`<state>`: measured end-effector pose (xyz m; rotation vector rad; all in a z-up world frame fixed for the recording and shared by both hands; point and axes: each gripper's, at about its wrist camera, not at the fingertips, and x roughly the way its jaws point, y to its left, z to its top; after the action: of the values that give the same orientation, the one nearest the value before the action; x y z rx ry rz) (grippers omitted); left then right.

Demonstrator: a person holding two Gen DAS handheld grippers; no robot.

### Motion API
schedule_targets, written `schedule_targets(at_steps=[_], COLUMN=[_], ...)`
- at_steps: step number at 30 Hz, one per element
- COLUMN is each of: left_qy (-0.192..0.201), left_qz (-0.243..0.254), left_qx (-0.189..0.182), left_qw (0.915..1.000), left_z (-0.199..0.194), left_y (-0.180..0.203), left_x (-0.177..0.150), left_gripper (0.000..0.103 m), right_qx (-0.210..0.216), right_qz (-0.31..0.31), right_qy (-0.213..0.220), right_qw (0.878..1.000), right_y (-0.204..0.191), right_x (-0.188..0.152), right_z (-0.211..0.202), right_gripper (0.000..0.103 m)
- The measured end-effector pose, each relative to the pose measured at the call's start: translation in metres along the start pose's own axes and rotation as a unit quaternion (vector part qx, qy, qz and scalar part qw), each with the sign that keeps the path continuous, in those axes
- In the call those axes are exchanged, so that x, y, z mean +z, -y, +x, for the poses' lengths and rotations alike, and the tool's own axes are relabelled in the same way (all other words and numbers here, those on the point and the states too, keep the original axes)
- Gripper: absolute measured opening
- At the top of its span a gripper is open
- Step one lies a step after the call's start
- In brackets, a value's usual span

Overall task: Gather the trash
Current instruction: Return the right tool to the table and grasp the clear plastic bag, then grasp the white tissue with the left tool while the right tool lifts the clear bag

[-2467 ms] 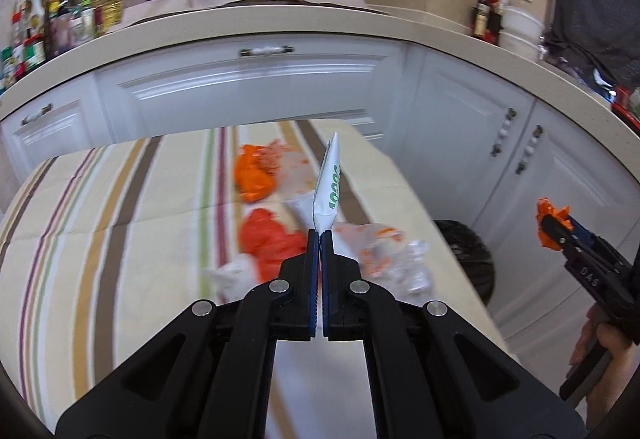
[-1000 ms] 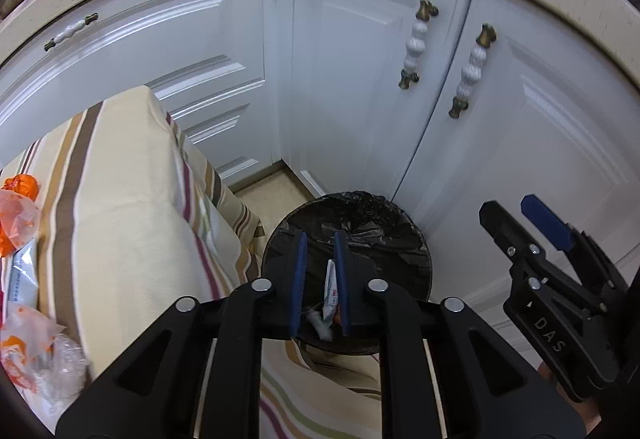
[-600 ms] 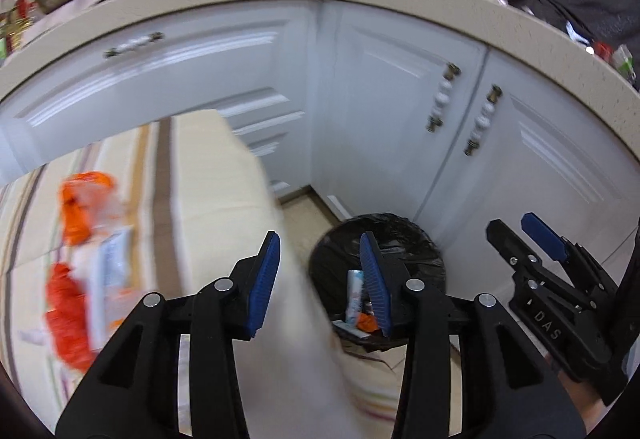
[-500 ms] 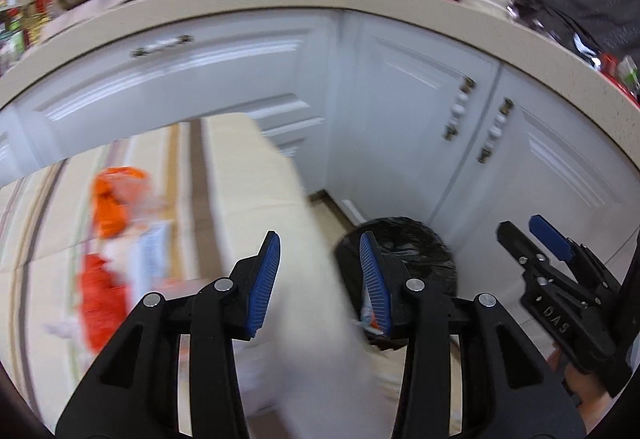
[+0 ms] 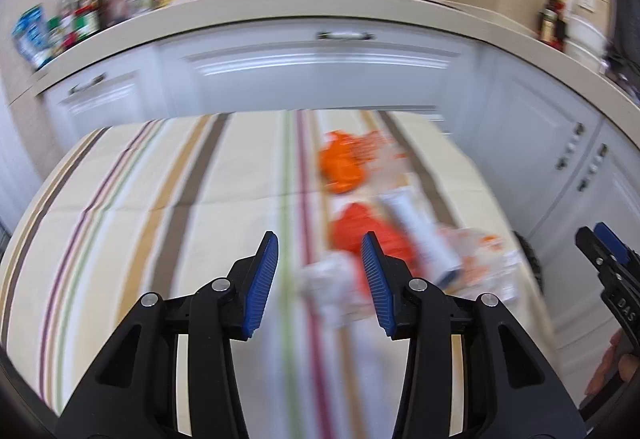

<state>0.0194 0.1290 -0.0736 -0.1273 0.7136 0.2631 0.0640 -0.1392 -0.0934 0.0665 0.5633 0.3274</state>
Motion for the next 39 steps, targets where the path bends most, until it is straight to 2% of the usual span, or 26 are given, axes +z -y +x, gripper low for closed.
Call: schedule_targets(at_steps=[8,16,24,27,30,39], left_qy=[-0.015,-0.026,-0.036,-0.04,-0.042,-0.047], left_qz=[-0.038,-0.055,-0.052,-0.043,-0.035,-0.011], left_qx=[0.04,0.044,0.028,0.019,0.009,-0.016], left_qw=[0.9984,0.9972,0.9976,0.9981,0.9985,0.9987], left_z=[0.0,0.006,0.013,0.015,0.017,0.022], left_y=[-0.058,-0.078,-0.072,-0.062,-0.052,-0.024], left_x=[-0.019,-0.031,-0.034,-0.036,-0.036,-0.037], left_gripper=[0.042,0.045,0.048,0.049,0.055,0.056], right_qx=[0.031,0.037,0.049,0.059,0.064,0.066], right_qz=[-0.025,-0.034,-0.035,-0.033,-0.036,-0.034], right_qy=[-0.031,-0.072,-0.103,-0.106,-0.105,-0.088], right_qw=[0.999,0.996,0.993,0.992,0.992,0.993], right_y=[-0.044,-0.061,-0.066,-0.065,-0.066,-0.058], right_x=[-0.014,-0.029,-0.033,-0.034,-0.034,-0.034], right_z=[0.011,0.028,0.041,0.041,0.04,0.027], right_gripper=[0.057,0.061,0.061,0.054,0.049,0.042])
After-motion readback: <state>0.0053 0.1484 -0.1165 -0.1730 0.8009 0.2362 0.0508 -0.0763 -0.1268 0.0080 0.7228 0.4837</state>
